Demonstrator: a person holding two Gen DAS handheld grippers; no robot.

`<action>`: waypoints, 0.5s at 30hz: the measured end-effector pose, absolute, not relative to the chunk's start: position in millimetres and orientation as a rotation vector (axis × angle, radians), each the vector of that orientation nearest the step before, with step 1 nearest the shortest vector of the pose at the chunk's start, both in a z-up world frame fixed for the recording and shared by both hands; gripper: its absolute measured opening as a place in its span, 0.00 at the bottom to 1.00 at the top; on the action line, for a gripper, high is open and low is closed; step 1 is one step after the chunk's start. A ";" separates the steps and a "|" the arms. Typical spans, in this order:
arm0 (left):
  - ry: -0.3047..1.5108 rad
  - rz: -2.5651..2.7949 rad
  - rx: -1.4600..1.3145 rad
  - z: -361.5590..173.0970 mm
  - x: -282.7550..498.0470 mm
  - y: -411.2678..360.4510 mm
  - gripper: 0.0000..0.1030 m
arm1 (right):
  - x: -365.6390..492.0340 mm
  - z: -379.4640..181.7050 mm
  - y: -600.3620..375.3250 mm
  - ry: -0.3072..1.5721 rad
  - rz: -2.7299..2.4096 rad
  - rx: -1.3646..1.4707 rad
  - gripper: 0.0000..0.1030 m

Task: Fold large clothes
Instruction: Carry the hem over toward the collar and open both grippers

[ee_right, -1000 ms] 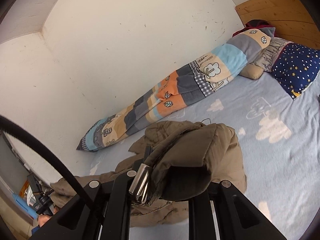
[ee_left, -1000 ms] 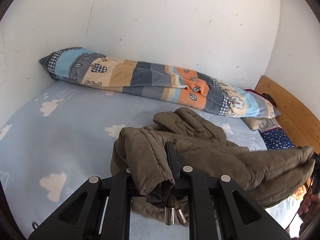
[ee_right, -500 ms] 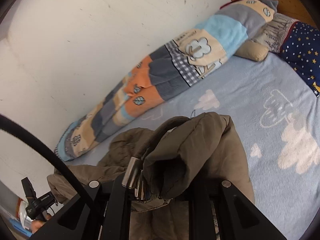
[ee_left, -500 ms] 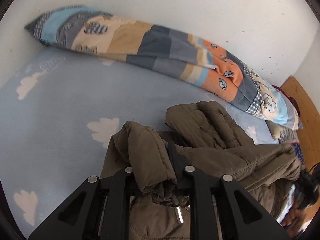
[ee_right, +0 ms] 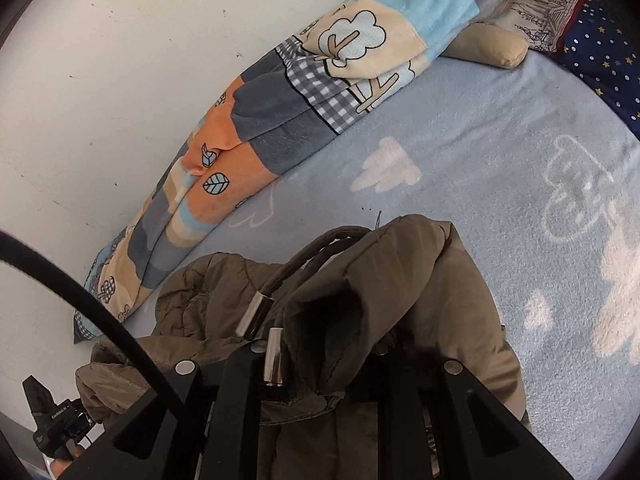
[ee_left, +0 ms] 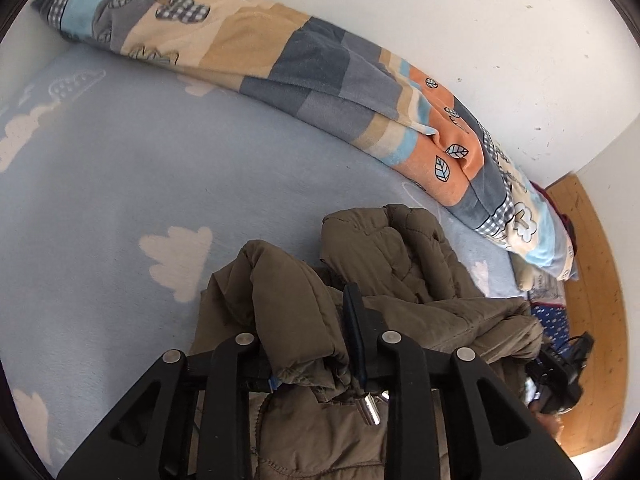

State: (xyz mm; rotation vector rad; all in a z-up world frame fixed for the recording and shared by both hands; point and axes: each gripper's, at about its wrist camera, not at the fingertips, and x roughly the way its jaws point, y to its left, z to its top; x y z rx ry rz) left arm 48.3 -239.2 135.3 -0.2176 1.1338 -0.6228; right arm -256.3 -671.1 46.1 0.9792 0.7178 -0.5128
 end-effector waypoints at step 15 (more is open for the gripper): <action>1.183 -0.636 -0.426 152.3 73.4 -215.9 0.44 | -279.8 57.9 -694.1 0.551 -0.383 1.243 0.67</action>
